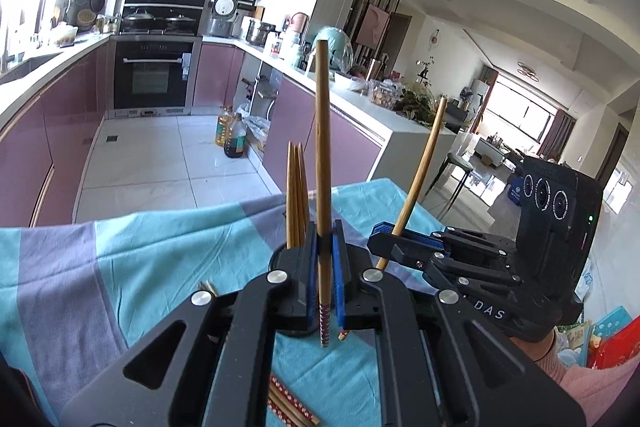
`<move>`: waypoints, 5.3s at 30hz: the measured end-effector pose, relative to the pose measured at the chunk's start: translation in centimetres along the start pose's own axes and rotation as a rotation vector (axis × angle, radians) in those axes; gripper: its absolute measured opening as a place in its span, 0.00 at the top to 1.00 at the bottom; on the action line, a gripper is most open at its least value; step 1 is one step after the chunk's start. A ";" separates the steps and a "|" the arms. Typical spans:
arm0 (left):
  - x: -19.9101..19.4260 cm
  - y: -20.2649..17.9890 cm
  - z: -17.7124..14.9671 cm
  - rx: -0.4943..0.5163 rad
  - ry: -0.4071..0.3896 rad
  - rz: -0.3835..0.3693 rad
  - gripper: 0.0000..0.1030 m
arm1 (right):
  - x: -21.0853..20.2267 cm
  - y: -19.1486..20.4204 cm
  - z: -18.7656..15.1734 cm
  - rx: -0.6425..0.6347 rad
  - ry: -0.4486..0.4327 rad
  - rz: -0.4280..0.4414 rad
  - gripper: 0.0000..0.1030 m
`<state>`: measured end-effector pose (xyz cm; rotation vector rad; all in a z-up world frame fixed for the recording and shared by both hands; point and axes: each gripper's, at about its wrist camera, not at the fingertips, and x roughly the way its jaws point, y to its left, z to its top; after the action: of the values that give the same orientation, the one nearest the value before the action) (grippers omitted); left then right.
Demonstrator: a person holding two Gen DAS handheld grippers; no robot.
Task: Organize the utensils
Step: 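Lower both chopsticks into the mesh holder, then open both grippers to release the chopsticks in the holder, then move both open grippers back over the remaining chopsticks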
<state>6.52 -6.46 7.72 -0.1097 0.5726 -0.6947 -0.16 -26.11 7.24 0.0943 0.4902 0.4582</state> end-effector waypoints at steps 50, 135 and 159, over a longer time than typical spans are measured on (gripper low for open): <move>11.7 1.2 -1.4 0.030 0.236 0.120 0.92 | 8.4 -4.1 -2.2 0.093 0.211 -0.077 0.92; 7.8 5.4 -15.2 -0.030 0.360 0.323 0.54 | 9.0 2.6 -12.5 0.057 0.396 0.113 0.69; 7.6 6.5 -15.2 -0.022 0.361 0.300 0.70 | 10.2 4.3 -13.0 -0.011 0.431 0.086 0.70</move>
<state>6.85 -4.91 -10.43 0.0832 0.9219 -0.4160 -0.09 -18.00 -7.75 0.0049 0.9089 0.5686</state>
